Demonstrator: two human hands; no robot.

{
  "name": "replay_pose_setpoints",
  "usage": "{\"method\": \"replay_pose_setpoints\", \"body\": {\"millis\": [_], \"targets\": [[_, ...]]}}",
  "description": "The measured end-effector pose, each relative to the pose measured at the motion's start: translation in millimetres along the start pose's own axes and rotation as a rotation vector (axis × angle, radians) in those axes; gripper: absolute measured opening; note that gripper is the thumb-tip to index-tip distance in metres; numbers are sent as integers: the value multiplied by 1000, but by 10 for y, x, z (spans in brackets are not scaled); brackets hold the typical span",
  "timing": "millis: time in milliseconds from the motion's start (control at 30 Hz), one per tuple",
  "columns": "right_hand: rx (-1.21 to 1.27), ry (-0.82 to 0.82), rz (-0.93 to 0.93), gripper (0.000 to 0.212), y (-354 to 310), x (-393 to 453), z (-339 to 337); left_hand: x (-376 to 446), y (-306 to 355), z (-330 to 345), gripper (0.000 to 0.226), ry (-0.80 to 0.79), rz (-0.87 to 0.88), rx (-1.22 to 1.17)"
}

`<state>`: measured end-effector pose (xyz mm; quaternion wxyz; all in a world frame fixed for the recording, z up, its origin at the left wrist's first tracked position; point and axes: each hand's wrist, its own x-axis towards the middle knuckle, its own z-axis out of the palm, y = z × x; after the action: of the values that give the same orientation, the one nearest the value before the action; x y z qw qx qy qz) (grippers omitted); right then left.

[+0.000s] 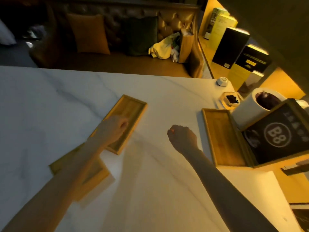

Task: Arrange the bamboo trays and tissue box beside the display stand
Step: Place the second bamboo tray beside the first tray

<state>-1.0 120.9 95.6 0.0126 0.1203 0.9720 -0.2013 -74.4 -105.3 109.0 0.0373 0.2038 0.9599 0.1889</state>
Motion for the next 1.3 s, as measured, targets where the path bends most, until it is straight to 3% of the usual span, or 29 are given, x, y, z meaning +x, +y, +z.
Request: {"method": "replay_pose_setpoints", "body": {"millis": [67, 167, 267, 433, 600, 800, 1000, 1133, 1200, 1300], "targets": [[92, 15, -9, 29, -253, 31, 151, 39, -332, -63, 18, 61, -60, -23], [230, -63, 20, 30, -589, 41, 469, 90, -767, -40, 45, 66, -152, -19], [331, -215, 65, 47, -862, -9, 805, 87, -1101, 84, 51, 23, -170, 67], [309, -387, 216, 67, -1096, -61, 1257, 110, -1468, 328, 53, -284, -242, 191], [175, -477, 162, 63, -1178, -81, 1495, 189, -1555, 354, 28, -440, -350, -69], [365, -450, 191, 60, -1227, -61, 1596, 173, -1476, 354, 25, -346, -434, -258], [833, -318, 282, 43, -1126, -89, 1368, 83, -1314, 253, 28, -268, -479, -548], [1065, -247, 338, 33, -1009, -22, 1088, 5, -1212, 112, 39, -313, -469, -732], [1128, -244, 356, 36, -944, 6, 916, -36, -1129, 50, 40, -322, -470, -817], [1117, -266, 325, 26, -828, 1, 690, -90, -926, -12, 39, -302, -482, -884]]}}
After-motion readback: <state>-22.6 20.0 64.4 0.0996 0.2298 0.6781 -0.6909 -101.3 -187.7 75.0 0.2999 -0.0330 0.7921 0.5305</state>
